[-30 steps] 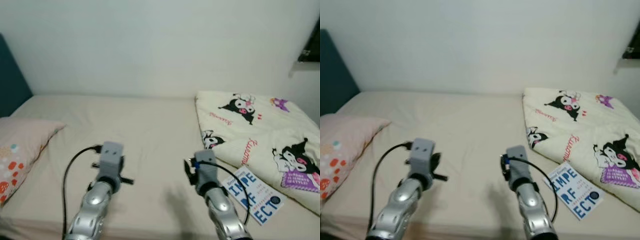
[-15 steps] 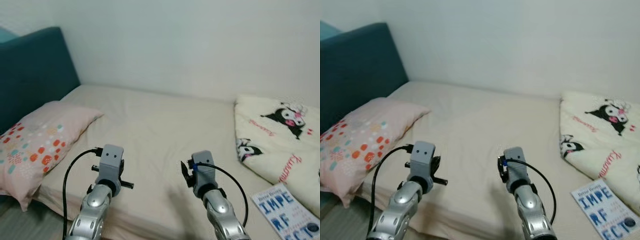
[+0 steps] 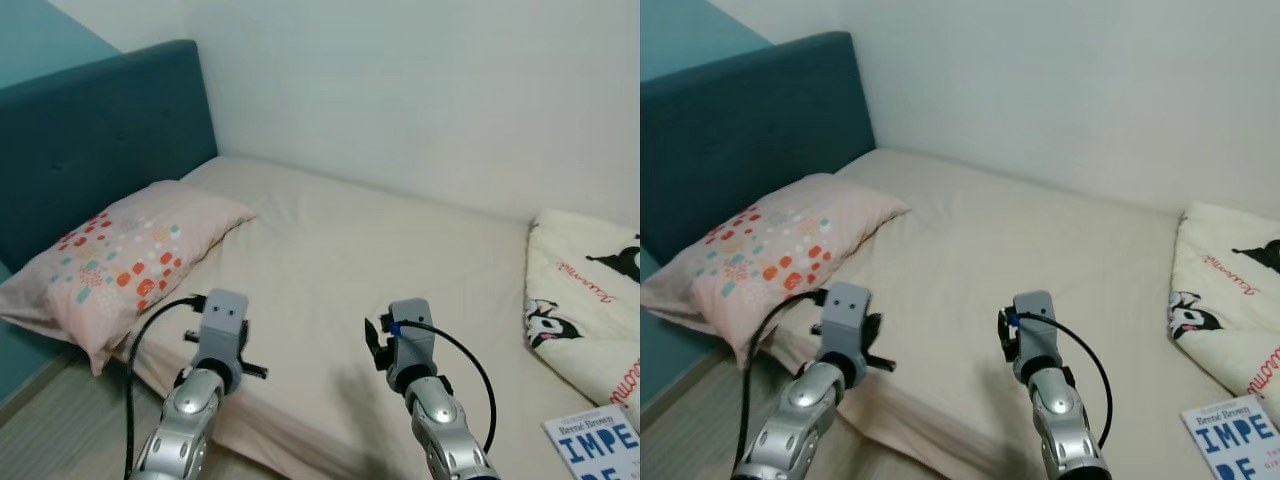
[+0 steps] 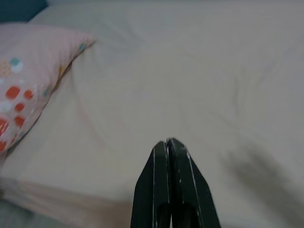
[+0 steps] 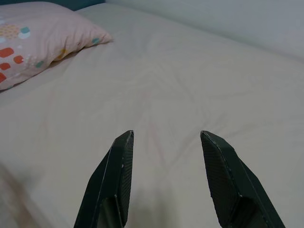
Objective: Clean up the room
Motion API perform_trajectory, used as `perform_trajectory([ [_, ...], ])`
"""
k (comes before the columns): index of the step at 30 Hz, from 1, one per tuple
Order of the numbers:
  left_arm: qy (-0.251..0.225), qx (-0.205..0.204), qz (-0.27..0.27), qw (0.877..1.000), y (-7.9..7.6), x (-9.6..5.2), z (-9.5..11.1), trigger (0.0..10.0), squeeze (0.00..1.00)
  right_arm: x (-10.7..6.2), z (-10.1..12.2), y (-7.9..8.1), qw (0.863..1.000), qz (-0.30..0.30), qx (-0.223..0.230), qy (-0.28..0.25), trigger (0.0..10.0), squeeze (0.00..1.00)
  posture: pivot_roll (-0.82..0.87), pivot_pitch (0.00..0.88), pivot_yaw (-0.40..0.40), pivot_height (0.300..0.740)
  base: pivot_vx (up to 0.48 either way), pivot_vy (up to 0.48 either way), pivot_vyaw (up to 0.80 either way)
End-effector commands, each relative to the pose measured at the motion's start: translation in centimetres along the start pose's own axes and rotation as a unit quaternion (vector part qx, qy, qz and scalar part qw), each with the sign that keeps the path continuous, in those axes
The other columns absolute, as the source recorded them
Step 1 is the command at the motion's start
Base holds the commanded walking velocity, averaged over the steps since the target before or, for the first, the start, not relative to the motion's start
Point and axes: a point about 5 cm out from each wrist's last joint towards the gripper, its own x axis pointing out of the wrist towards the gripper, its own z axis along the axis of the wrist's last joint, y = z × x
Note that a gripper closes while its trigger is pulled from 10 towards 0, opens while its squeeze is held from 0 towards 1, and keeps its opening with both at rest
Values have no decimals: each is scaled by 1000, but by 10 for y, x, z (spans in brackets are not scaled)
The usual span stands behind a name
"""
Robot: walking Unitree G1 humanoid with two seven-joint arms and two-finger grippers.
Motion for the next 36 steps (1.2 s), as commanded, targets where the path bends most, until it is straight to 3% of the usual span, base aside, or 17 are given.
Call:
perform_trajectory([
  [1, 7, 5, -9, 1000, -1, -1, -3, 10000, 0, -3, -5, -3, 1000, -10, 12, 10, 10000, 0, 56, 12, -4, 740, 0, -435, 0],
  [13, 8, 1, -19, 1000, -5, -1, -3, 10000, 0, -5, -5, -3, 1000, -9, 17, 8, 10000, 0, 50, 0, 3, 740, 0, -441, 0],
  [18, 8, 1, -22, 1000, -5, 0, -3, 10000, 0, -5, -5, -1, 1000, -4, 18, 7, 10000, 0, 51, 0, 1, 740, 0, -385, -800],
  [36, 11, 4, -27, 1000, -5, 0, -5, 10000, 0, -6, -6, -2, 1000, -4, 21, 12, 10000, 0, 47, 0, 0, 740, 0, -342, 0],
])
